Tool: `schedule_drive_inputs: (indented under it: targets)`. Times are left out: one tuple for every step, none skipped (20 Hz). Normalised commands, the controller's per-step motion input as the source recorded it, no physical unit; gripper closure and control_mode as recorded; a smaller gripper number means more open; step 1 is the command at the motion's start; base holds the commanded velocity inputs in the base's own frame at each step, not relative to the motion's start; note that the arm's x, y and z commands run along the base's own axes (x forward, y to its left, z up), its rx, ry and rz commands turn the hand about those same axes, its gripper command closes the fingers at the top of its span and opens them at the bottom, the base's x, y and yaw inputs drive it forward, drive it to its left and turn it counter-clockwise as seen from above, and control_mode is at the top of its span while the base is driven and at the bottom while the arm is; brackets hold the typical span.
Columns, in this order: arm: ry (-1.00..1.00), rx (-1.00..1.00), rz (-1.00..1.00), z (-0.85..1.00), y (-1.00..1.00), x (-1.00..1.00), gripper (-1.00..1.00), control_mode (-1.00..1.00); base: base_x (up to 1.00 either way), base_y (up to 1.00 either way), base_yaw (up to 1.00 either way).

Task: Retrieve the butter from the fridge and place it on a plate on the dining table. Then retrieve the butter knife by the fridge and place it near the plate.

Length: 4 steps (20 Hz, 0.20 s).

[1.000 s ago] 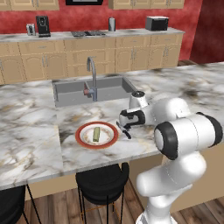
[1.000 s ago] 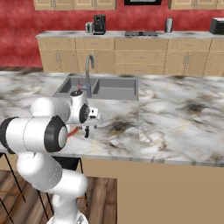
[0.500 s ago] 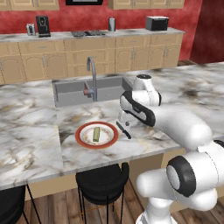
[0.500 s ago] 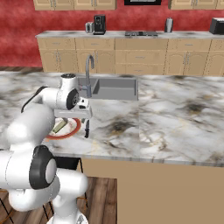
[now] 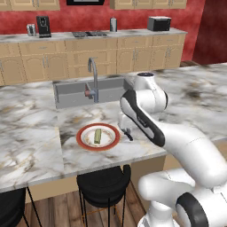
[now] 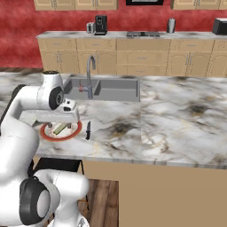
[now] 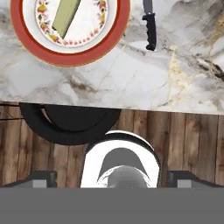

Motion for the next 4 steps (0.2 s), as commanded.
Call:
schedule_drive_inputs:
  targets:
    - [0.33, -0.20, 0.00, 0.29, 0.00, -0.01, -1.00, -1.00, 0.00, 0.00, 0.00]
    - [0.32, -0.35, 0.00, 0.29, 0.28, 0.00, -1.00, -1.00, 0.00, 0.00, 0.00]
    - [0.21, -0.39, 0.00, 0.21, 0.17, -0.03, -1.00, -1.00, 0.00, 0.00, 0.00]
    - [0.08, -0.27, -0.03, 0.00, 0.00, -0.14, -1.00, -1.00, 0.00, 0.00, 0.00]
